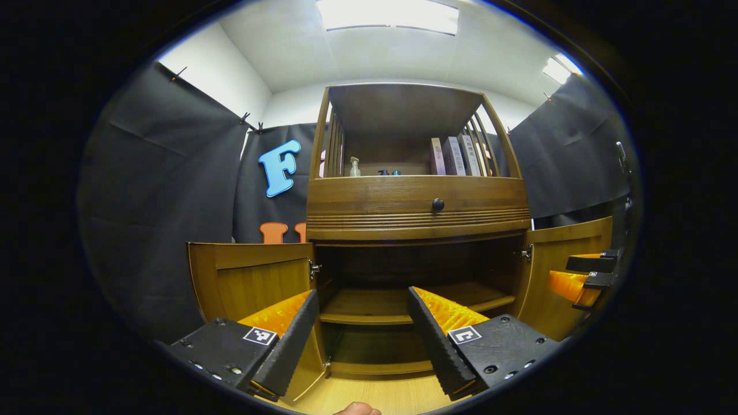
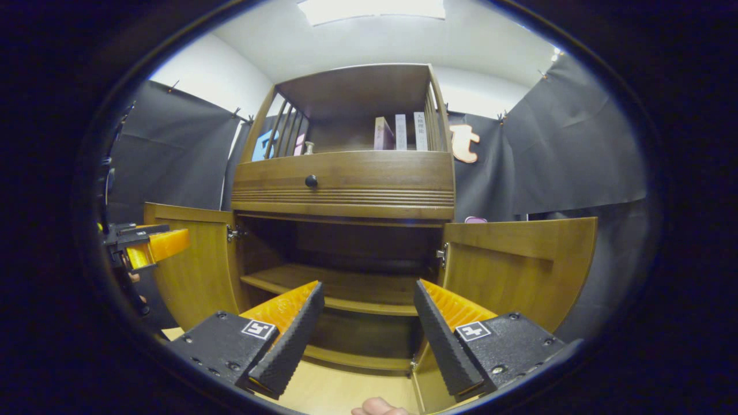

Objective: Open the right door of the double-door shoe cabinet with the right hand, and open the left door with the left hand.

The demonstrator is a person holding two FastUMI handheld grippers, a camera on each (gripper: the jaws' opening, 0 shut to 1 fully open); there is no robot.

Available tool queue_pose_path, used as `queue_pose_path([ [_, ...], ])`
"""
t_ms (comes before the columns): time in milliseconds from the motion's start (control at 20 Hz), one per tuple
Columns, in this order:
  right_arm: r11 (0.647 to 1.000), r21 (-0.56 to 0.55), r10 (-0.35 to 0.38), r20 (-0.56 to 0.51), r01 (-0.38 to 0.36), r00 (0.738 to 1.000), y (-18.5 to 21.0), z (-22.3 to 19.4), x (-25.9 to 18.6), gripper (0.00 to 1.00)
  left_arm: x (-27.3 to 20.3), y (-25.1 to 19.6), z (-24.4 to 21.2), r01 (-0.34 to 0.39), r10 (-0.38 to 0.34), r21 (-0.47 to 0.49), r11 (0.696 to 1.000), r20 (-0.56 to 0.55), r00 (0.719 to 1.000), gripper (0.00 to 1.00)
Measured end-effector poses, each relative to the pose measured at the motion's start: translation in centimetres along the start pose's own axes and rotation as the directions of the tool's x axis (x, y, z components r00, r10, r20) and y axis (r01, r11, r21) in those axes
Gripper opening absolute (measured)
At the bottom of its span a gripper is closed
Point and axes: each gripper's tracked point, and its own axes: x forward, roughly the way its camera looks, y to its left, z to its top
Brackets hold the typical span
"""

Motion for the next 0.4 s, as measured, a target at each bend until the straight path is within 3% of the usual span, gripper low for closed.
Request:
queue_pose_path([
  [400,1.0,-0.008,-0.019,0.006,0.019,1.0,-0.09,0.04,0.6,0.98,0.47,-0.11,-0.04,-0.002,0.002,0.016,1.0,0.01,1.0,0.93],
])
